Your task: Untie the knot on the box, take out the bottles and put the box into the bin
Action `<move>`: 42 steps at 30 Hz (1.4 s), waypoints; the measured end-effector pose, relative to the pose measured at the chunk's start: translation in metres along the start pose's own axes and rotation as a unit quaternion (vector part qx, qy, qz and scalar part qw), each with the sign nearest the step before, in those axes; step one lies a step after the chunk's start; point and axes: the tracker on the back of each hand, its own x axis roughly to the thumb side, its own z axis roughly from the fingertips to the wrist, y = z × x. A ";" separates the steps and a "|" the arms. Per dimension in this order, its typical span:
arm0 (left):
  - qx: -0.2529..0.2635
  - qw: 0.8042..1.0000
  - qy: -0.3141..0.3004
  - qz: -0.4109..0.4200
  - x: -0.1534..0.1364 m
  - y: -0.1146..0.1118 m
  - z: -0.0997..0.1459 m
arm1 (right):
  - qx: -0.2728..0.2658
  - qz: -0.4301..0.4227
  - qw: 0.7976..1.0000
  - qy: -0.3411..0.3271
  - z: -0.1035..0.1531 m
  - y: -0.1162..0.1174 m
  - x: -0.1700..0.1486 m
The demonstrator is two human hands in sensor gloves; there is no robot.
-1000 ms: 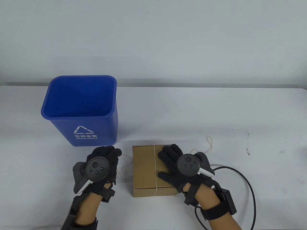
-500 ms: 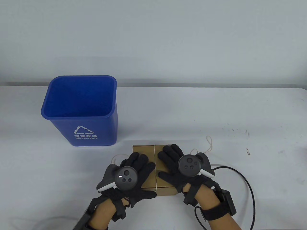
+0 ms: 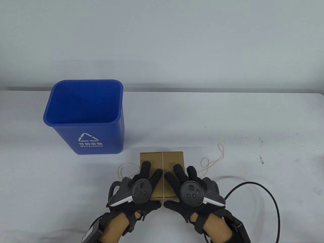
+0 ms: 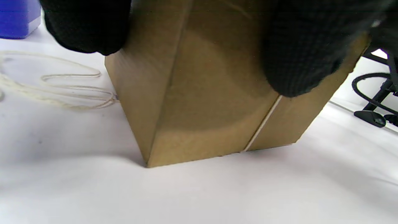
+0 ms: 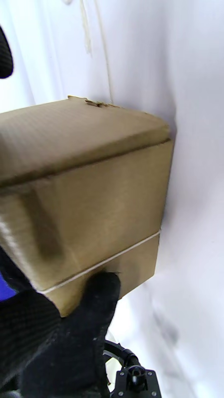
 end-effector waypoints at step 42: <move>0.090 0.995 -0.038 -0.026 0.006 0.008 0.007 | -0.223 -0.206 0.953 0.028 -0.003 0.009 -0.009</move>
